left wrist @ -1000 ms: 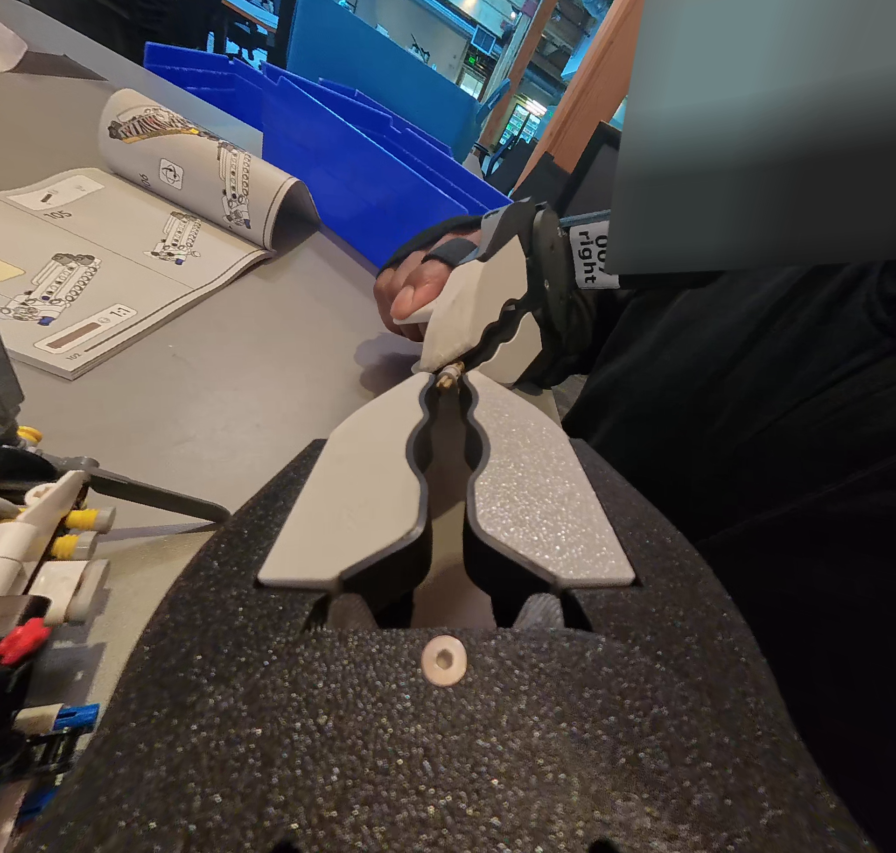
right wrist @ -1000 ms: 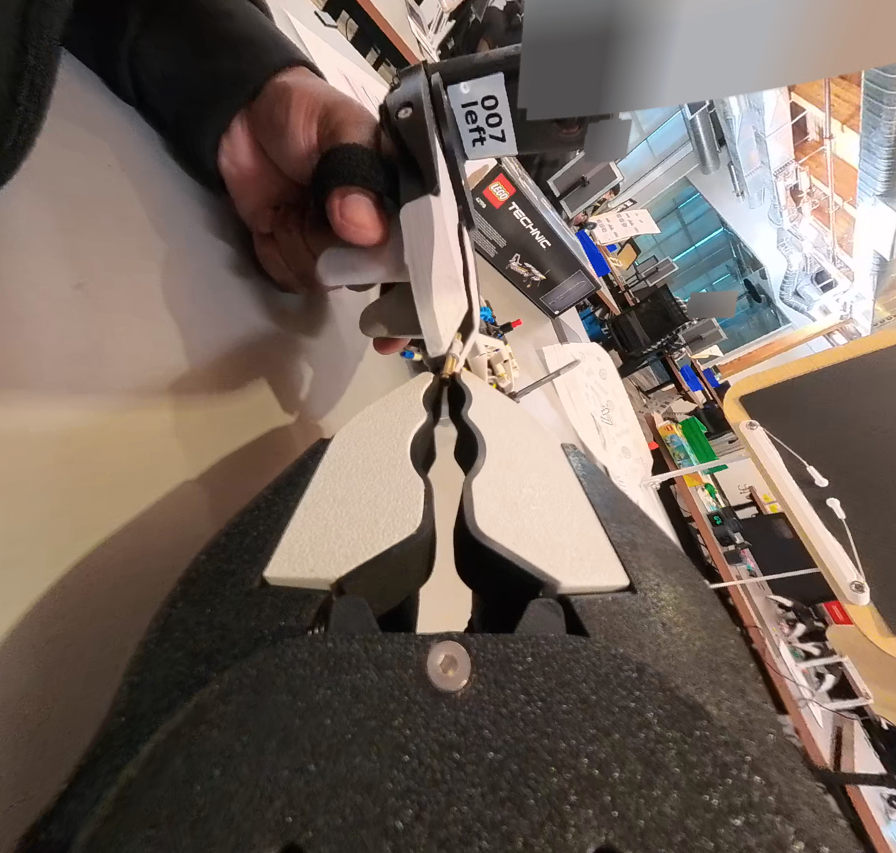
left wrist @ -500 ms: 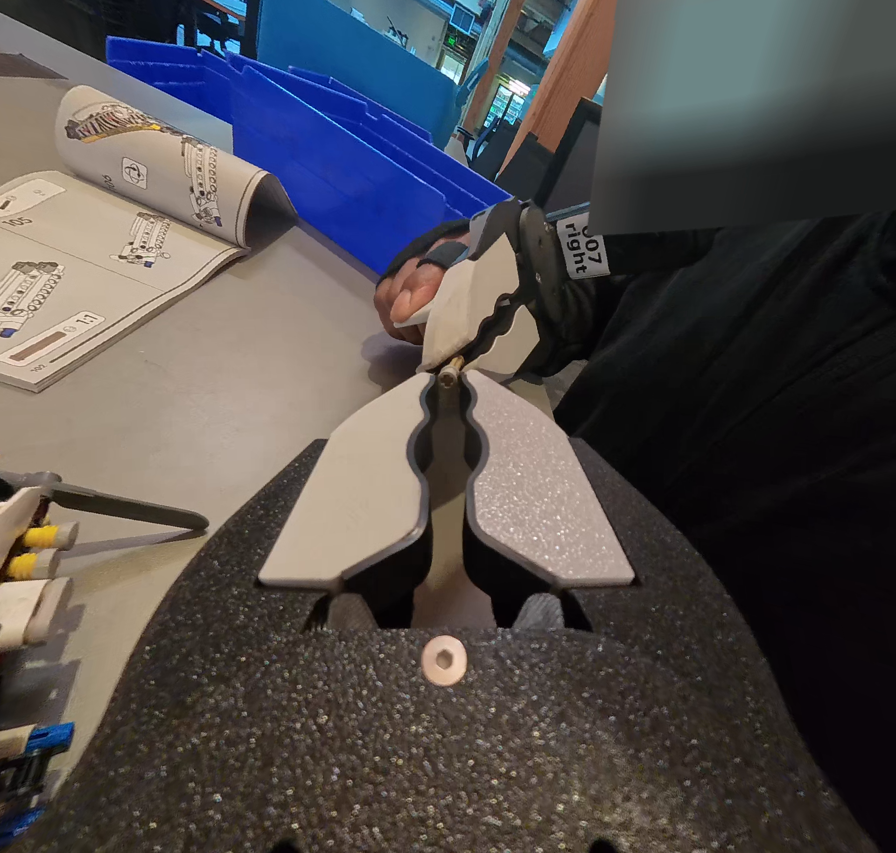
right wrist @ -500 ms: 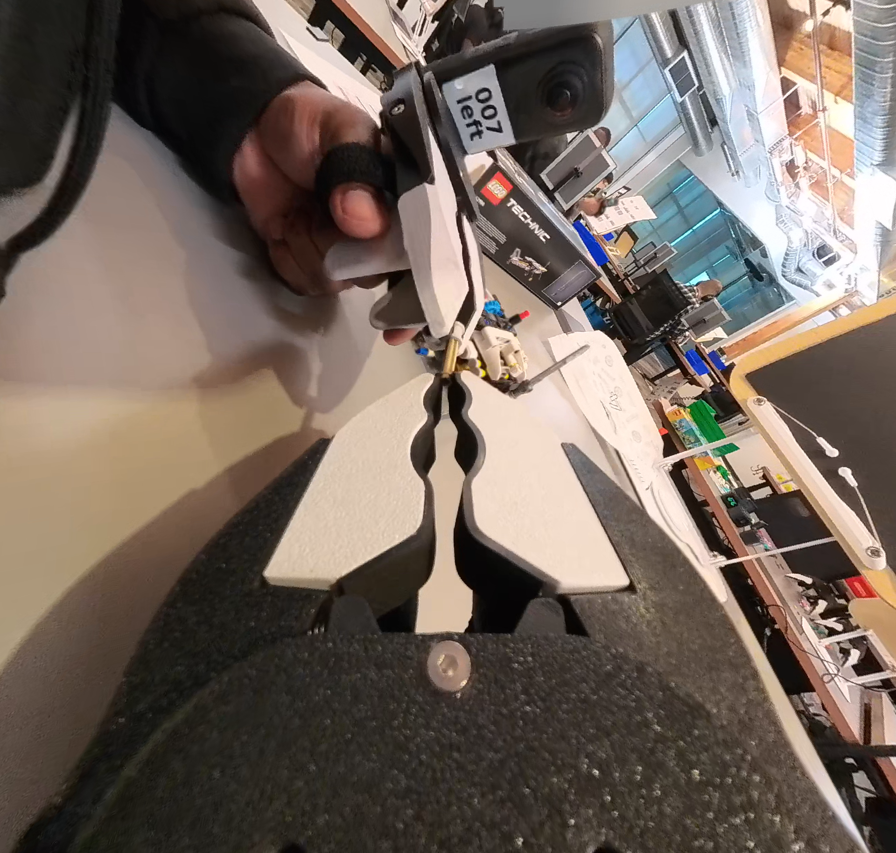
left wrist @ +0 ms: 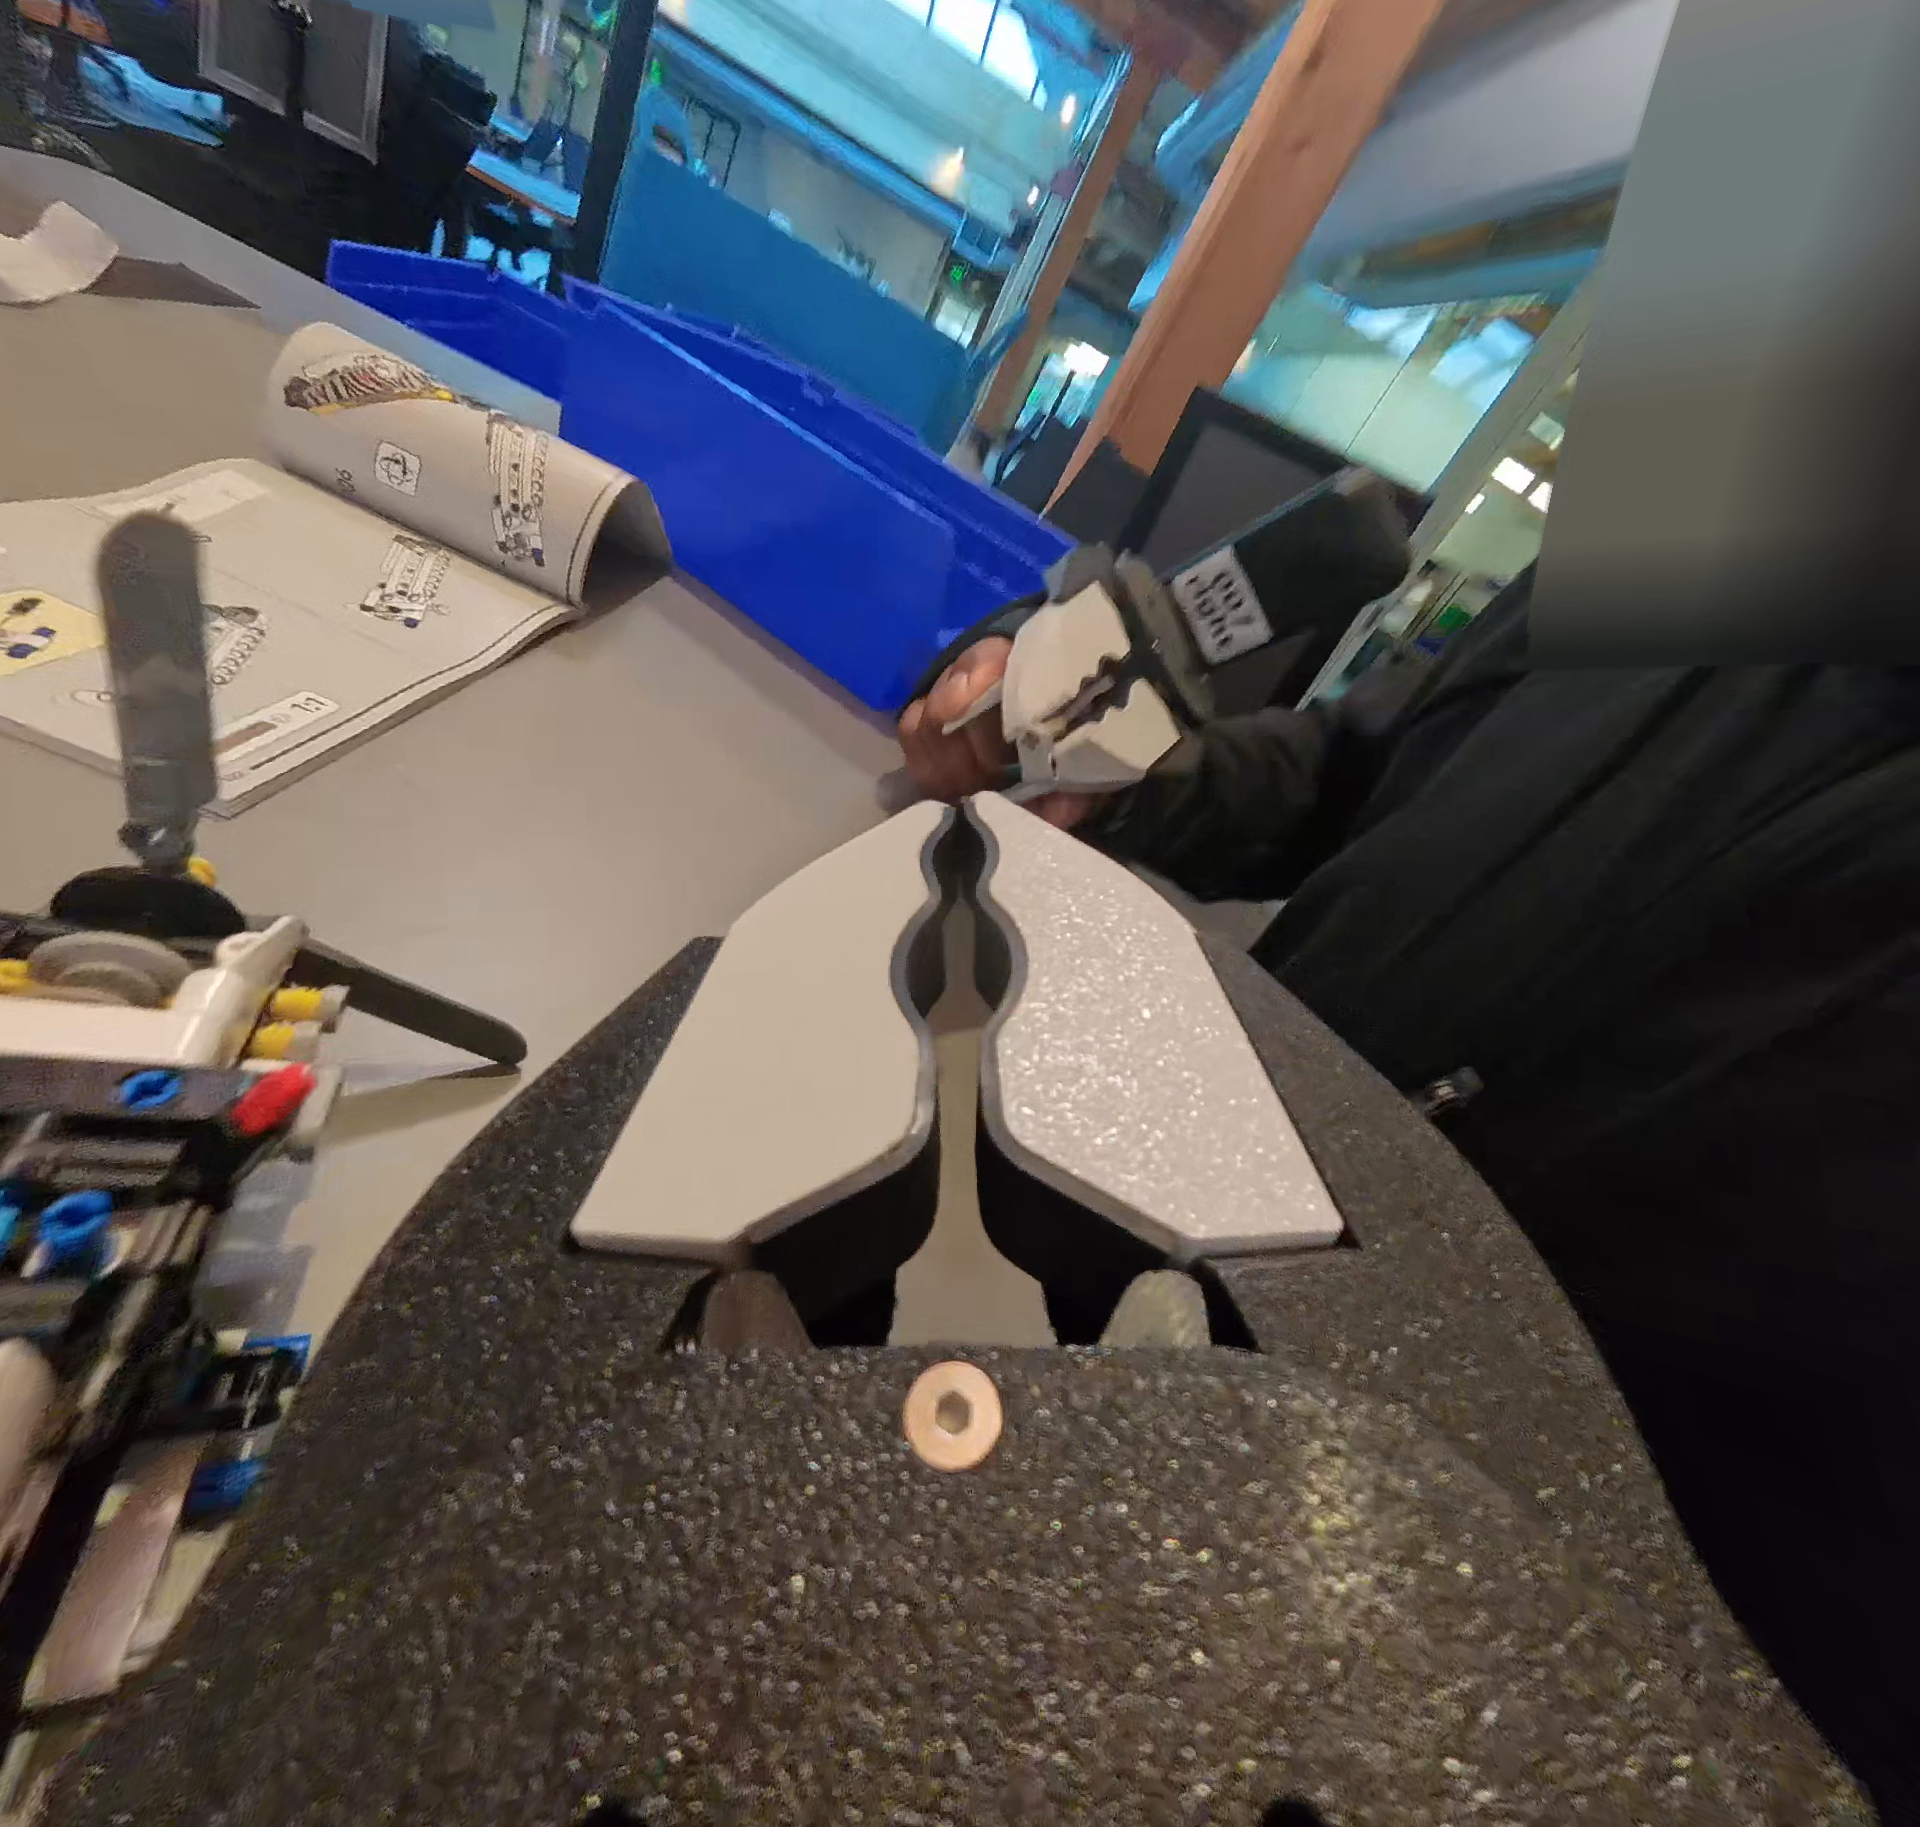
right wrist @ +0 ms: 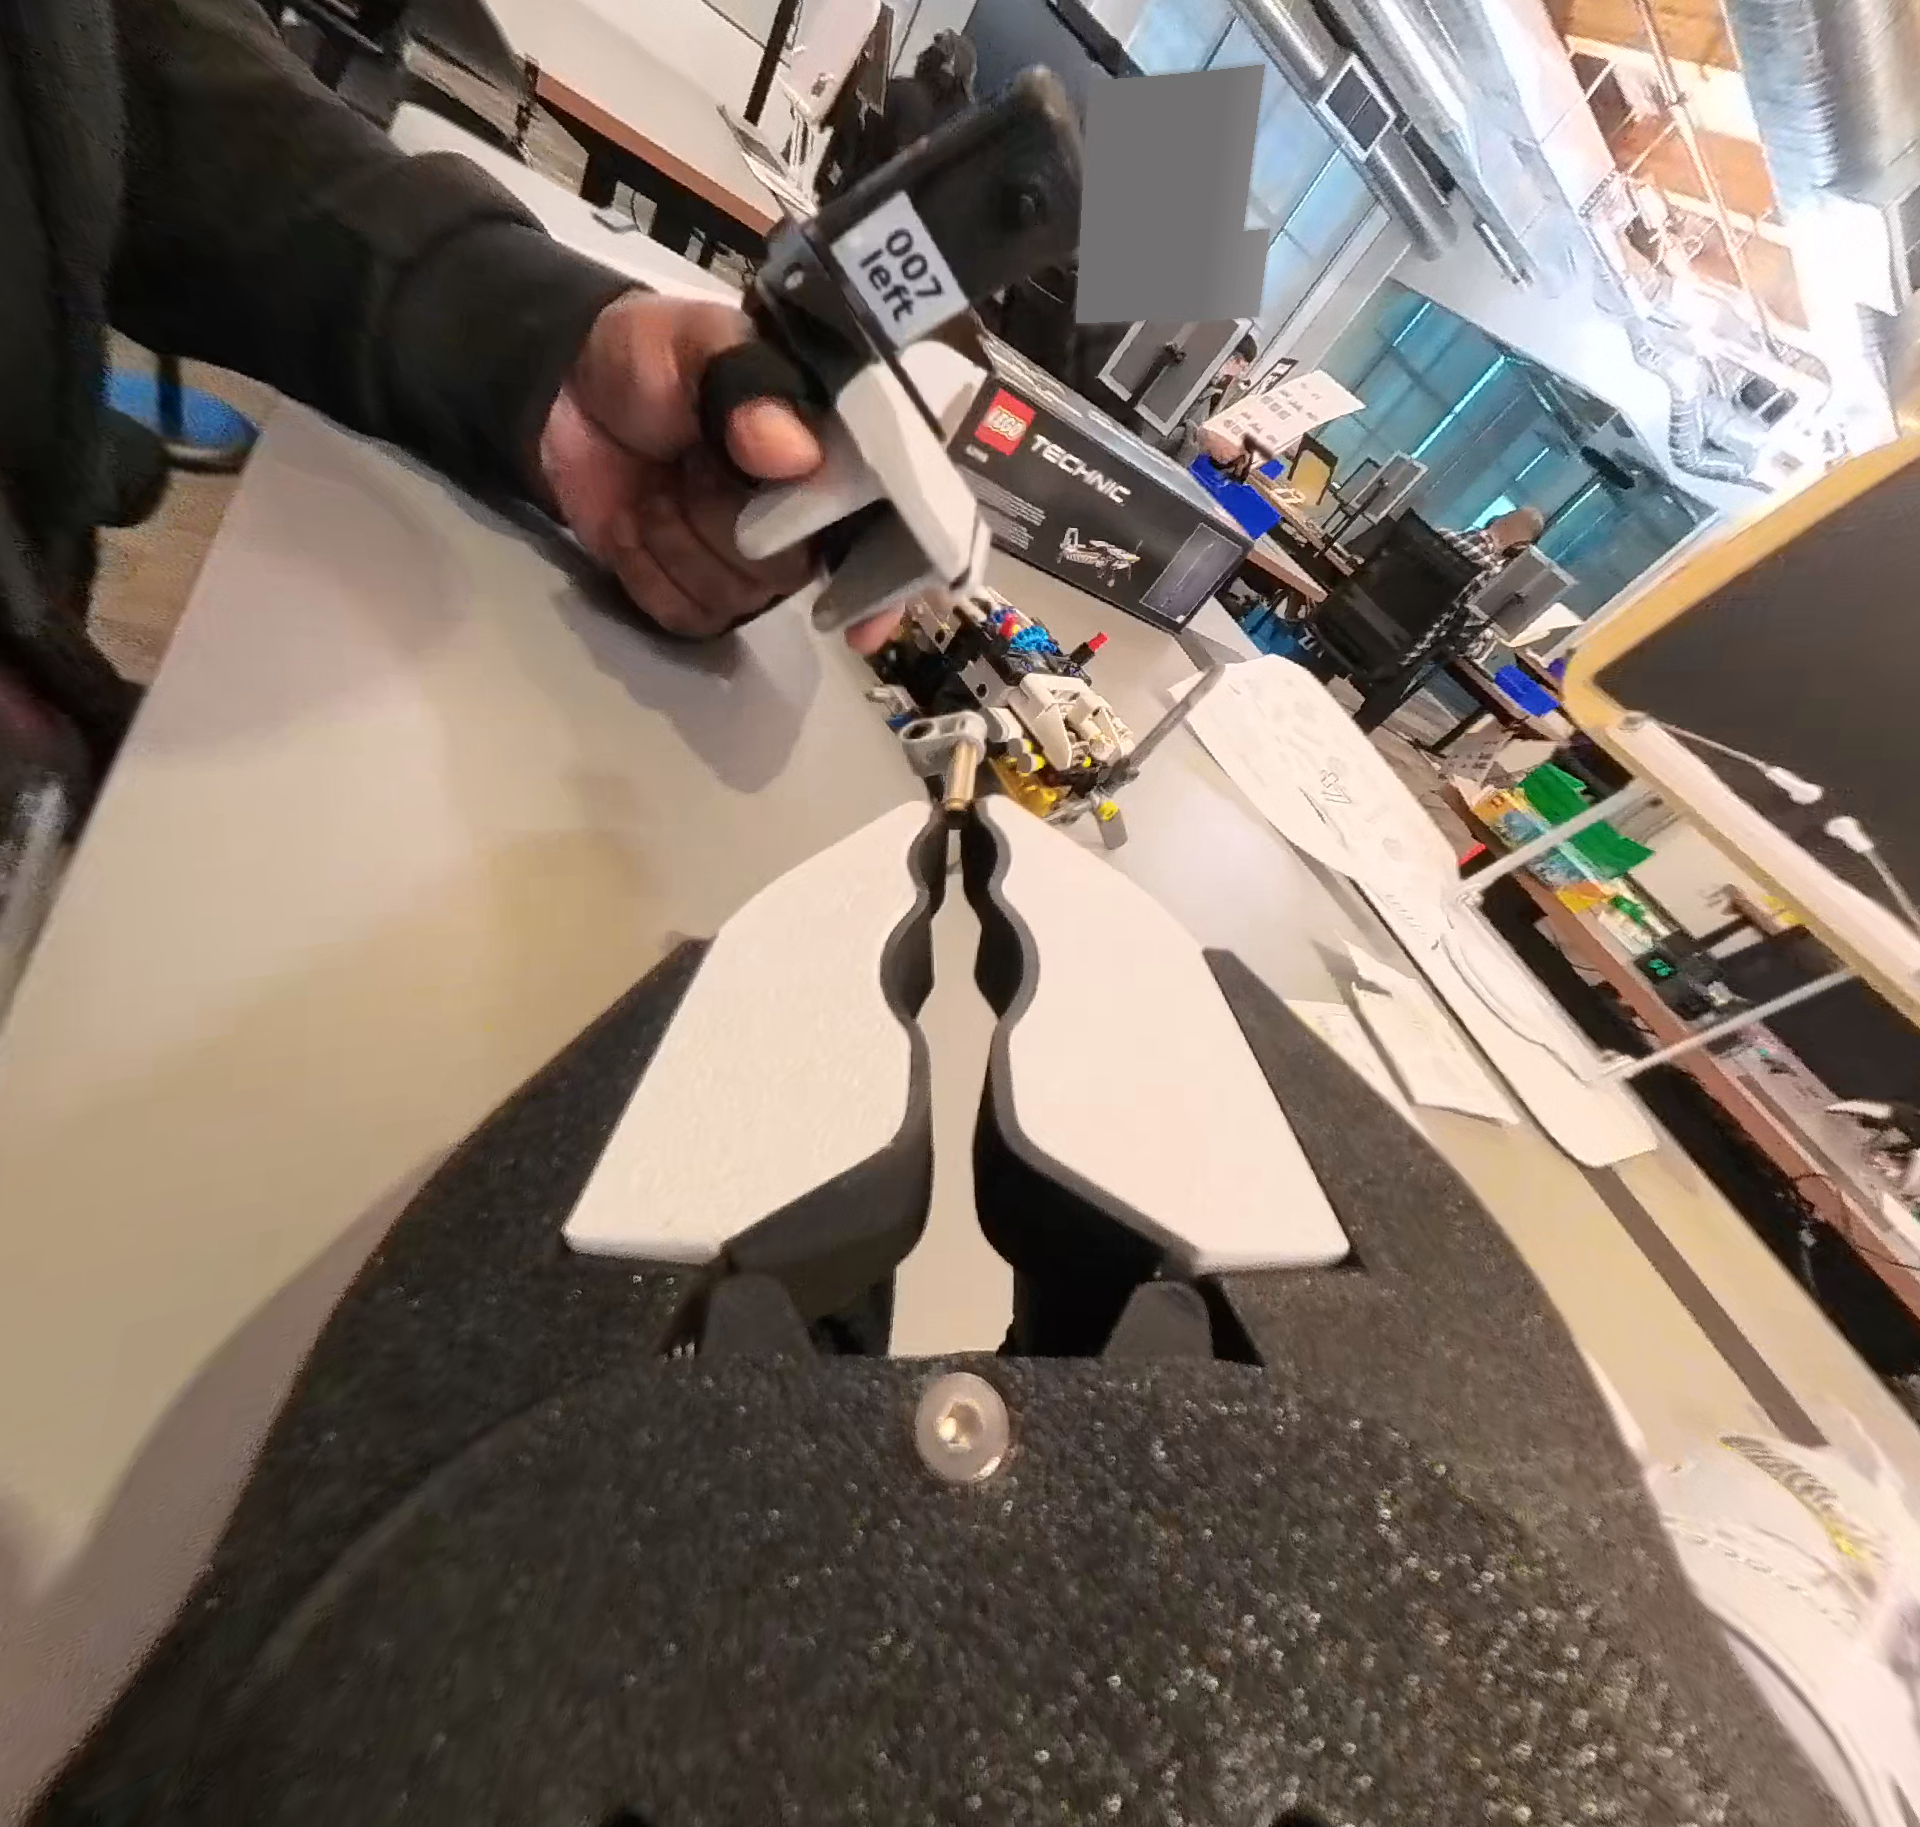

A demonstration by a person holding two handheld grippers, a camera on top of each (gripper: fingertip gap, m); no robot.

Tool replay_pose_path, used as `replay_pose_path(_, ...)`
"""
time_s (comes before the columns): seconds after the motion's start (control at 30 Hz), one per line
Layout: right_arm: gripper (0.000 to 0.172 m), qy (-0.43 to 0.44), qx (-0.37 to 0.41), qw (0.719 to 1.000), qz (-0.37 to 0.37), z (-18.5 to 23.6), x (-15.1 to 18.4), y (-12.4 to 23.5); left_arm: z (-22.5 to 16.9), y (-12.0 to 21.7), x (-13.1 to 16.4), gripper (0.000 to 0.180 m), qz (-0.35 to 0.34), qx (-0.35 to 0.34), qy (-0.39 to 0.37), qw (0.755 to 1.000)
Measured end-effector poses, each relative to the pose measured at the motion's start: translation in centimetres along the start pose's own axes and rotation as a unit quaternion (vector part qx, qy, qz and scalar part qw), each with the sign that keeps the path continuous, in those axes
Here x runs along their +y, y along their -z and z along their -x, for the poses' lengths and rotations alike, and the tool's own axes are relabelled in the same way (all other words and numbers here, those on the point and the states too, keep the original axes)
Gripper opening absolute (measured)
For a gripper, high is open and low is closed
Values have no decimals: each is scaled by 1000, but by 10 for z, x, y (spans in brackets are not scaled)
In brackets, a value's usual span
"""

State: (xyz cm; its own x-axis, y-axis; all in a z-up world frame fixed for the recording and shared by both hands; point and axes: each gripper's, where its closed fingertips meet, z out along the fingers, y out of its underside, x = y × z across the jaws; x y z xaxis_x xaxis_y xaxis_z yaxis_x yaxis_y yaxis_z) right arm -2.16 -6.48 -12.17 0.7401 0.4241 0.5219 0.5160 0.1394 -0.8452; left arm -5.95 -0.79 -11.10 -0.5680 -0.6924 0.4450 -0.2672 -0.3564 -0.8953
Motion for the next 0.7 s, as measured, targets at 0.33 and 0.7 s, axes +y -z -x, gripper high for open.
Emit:
replay_pose_path(0.33,3,-124,43,990,58,-10,13,-27,8,-43,17,29,61,-168,-186,966)
replay_pose_path(0.7,4,-189,95,976,59,-9,5,-42,16,-38,14,12,25,-241,-184,953)
